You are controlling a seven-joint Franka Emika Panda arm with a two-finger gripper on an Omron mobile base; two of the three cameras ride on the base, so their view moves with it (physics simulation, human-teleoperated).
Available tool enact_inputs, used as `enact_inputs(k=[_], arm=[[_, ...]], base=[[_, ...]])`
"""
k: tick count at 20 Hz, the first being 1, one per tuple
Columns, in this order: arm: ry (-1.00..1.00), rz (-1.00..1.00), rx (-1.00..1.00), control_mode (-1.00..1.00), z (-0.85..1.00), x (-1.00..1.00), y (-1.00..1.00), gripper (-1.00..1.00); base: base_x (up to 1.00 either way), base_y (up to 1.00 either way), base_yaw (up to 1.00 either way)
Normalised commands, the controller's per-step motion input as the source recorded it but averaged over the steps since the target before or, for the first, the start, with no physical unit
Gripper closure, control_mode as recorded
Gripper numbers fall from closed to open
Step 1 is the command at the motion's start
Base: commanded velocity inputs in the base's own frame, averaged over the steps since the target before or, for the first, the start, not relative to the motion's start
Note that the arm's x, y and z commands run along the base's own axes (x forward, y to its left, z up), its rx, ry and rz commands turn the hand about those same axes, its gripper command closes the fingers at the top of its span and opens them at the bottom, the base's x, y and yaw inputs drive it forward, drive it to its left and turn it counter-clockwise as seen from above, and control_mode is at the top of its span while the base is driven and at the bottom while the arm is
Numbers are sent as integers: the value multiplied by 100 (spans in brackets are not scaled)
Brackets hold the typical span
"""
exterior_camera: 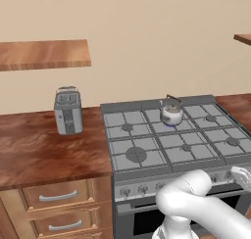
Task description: Lower the heat of the kettle.
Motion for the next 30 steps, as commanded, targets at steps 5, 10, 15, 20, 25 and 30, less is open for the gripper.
enact_inputs(k=[5,10,15,20,25,30], arm=[[-1,0,0,-100,-20,8,-3,-100],[0,0,1,-100,-16,8,-4,-100],[-1,0,1,-100,-16,10,-4,-100],[-3,0,0,-100,-19,13,-2,-100],[-1,0,3,-100,-10,13,0,-100],[0,0,4,-100,-6,12,-2,-100]], base=[[0,0,0],[0,0,0],[0,0,0],[0,0,0],[0,0,0],[0,0,0]])
